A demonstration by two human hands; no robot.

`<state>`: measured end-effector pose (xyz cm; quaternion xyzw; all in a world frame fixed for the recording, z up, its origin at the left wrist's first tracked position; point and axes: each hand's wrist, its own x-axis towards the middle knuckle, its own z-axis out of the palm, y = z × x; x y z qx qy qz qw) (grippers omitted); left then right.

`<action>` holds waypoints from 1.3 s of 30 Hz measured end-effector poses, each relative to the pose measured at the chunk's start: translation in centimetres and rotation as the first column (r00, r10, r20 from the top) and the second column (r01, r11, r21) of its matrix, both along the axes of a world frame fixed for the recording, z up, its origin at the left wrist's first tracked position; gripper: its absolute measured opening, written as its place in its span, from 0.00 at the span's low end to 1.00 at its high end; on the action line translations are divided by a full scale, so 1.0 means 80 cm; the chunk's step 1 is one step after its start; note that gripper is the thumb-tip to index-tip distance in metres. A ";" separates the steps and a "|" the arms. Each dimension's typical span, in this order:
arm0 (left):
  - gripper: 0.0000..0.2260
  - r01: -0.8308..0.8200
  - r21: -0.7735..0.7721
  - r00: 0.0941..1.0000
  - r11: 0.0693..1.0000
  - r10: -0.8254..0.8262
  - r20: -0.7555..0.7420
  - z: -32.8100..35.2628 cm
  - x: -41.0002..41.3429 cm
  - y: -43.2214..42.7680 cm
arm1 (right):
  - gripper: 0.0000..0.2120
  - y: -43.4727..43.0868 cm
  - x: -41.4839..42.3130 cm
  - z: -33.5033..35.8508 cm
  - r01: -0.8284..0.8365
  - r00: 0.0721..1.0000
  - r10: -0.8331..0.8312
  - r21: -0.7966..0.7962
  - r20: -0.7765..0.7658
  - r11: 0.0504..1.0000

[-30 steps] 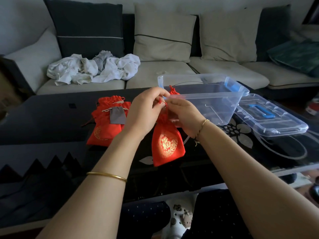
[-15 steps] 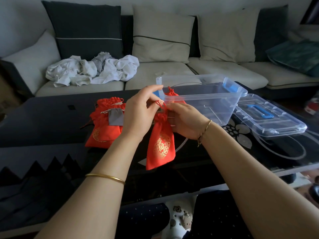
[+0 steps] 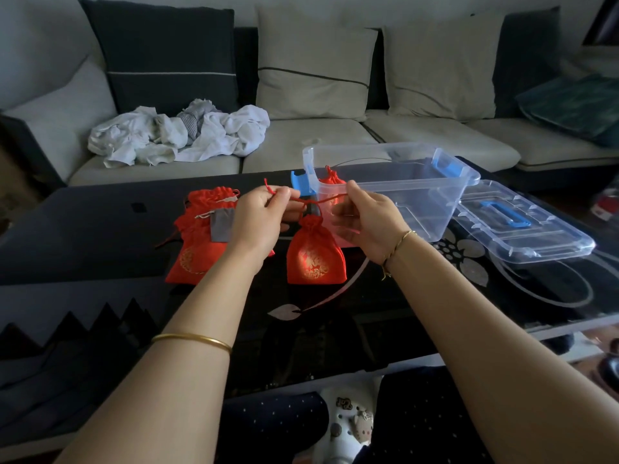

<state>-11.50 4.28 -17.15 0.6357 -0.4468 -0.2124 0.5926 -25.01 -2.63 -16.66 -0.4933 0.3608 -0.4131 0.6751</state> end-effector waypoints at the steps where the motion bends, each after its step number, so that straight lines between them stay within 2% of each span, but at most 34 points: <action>1: 0.12 -0.017 0.022 1.000 1.000 0.018 -0.014 0.000 0.000 0.000 | 0.18 -0.001 -0.001 -0.001 0.001 0.998 -0.005 0.066 0.060 0.998; 4: 0.16 -0.088 0.065 0.995 0.994 0.091 -0.047 0.002 -0.003 0.000 | 0.17 -0.004 -0.002 -0.005 -0.052 0.961 -0.029 0.285 0.275 0.957; 7: 0.18 -0.161 0.113 0.981 0.980 0.172 -0.092 0.002 -0.003 -0.003 | 0.19 -0.006 0.003 -0.011 -0.139 0.897 -0.049 0.385 0.440 0.912; 9: 0.19 -0.134 0.083 0.945 0.988 0.152 -0.288 0.003 -0.002 -0.006 | 0.19 -0.004 0.006 -0.012 -0.121 0.905 -0.061 0.394 0.420 0.911; 12: 0.20 -0.015 -0.106 0.812 0.994 -0.050 -0.582 0.007 -0.005 -0.006 | 0.17 -0.002 0.011 -0.016 -0.069 0.938 -0.079 0.406 0.336 0.911; 14: 0.19 -0.005 -0.203 0.738 0.979 -0.133 -0.661 0.010 -0.008 -0.006 | 0.18 -0.004 0.014 -0.018 -0.049 0.950 -0.085 0.411 0.300 0.910; 17: 0.18 -0.061 -0.220 0.704 0.974 -0.114 -0.701 0.010 -0.004 -0.006 | 0.18 -0.009 0.013 -0.018 -0.055 0.966 -0.054 0.404 0.254 0.913; 20: 0.17 -0.042 -0.161 0.767 0.986 -0.071 -0.637 0.008 -0.003 -0.004 | 0.16 -0.009 0.014 -0.016 -0.016 0.984 -0.050 0.362 0.172 0.932; 22: 0.16 0.015 -0.072 0.872 0.997 -0.048 -0.487 0.007 -0.005 -0.001 | 0.17 -0.007 0.012 -0.015 0.053 0.990 -0.089 0.296 0.111 0.954; 24: 0.14 0.109 0.043 0.949 0.993 -0.091 -0.302 0.008 -0.008 0.003 | 0.18 -0.004 0.008 -0.009 0.071 0.989 -0.097 0.214 0.113 0.974; 27: 0.08 0.223 0.187 0.975 0.957 -0.218 -0.050 0.007 -0.008 0.008 | 0.18 0.004 0.006 0.005 0.021 0.987 -0.032 0.071 0.159 0.997; 29: 0.04 0.255 0.230 0.962 0.939 -0.271 0.043 0.007 -0.010 0.009 | 0.16 0.009 0.007 0.010 -0.010 0.994 0.014 -0.043 0.109 0.999; 31: 0.03 0.265 0.247 0.952 0.932 -0.294 0.089 0.007 -0.011 0.007 | 0.14 0.011 0.010 0.010 -0.021 0.999 0.025 -0.138 0.029 0.990; 33: 0.04 0.267 0.245 0.949 0.932 -0.299 0.102 0.006 -0.012 0.005 | 0.14 0.011 0.012 0.010 -0.026 1.000 0.027 -0.152 0.004 0.988; 35: 0.05 0.282 0.232 0.952 0.931 -0.301 0.052 0.005 -0.013 0.004 | 0.17 0.010 0.012 0.010 -0.014 0.999 0.009 -0.140 -0.038 0.990; 37: 0.06 0.290 0.217 0.956 0.932 -0.292 -0.027 0.004 -0.013 0.002 | 0.19 0.009 0.009 0.010 -0.003 0.989 -0.017 -0.136 -0.144 0.991; 39: 0.07 0.288 0.212 0.957 0.934 -0.277 -0.082 0.003 -0.012 0.000 | 0.17 0.010 0.006 0.009 -0.028 0.971 -0.004 -0.132 -0.238 0.991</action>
